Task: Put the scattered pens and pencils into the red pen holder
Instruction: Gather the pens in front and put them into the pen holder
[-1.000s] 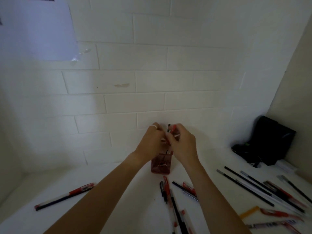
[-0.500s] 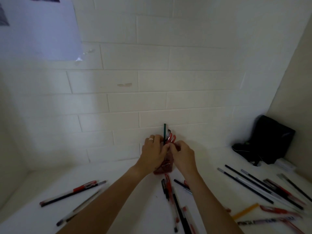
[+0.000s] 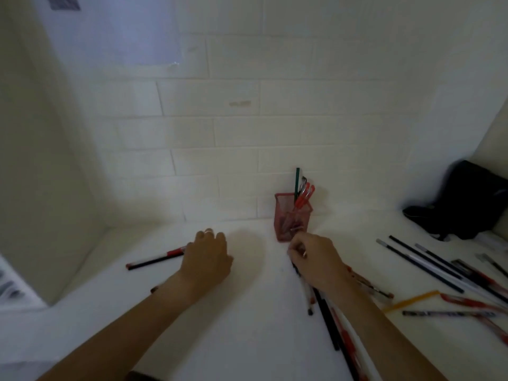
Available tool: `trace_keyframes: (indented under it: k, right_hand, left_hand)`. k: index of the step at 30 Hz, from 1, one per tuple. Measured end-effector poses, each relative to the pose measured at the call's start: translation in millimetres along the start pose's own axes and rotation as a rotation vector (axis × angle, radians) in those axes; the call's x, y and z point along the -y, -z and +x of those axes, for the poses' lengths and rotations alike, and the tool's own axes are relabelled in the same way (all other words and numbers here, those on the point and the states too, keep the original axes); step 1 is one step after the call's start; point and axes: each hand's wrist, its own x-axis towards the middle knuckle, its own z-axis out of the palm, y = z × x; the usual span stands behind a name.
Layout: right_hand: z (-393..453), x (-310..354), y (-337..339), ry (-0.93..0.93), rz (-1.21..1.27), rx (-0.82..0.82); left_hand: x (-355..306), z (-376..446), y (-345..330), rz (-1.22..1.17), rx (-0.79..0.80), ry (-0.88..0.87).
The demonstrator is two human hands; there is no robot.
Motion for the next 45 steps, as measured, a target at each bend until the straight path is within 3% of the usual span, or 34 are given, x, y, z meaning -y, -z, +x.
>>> trace_keyframes:
  k: [3,10,14,18,21,23,28,33,37,45]
  right_hand:
    - [-11.6,14.8,-15.8,0.047,0.019,0.057]
    - [-21.6,37.1,-33.7,0.082,0.016,0.112]
    - [-24.0,39.8,-36.4,-0.006,0.068,0.16]
    - [-25.9,37.9,-35.8,-0.253,0.449,0.213]
    - [-23.0,36.3,-23.7,-0.316,0.807,0.226]
    - [-18.3,34.5,-12.1,-0.3,0.899,0.175]
    - [6.6,30.9,22.6,-0.115,0.692,-0.116]
    - [39.9,39.2,67.7,0.047,0.613,-0.475]
    - [66.6,34.3,78.6,0.095,0.577,-0.682]
    - [87.9,-2.2,30.4,-0.103,0.397,-0.452]
  left_hand:
    - [12.0,-19.5,-10.8,-0.006,0.1,0.045]
    - [2.7,-11.0,-18.7,-0.168,0.168,0.002]
    - [-15.9,-4.1,-13.6,-0.218,0.191,-0.018]
    - [-38.3,3.0,-9.1,-0.406,0.123,-0.015]
    - [-52.5,4.4,2.5,-0.637,-0.019,-0.028]
    - [-60.4,5.5,11.1,-0.803,-0.09,-0.047]
    - [-82.7,22.8,38.1,-1.202,-0.172,-0.162]
    - [-116.6,57.8,85.2,-1.097,-0.518,-0.324]
    - [-127.3,96.3,97.5,-0.913,-0.699,-0.33]
    - [-118.1,123.4,42.4,-0.687,-0.413,-0.269]
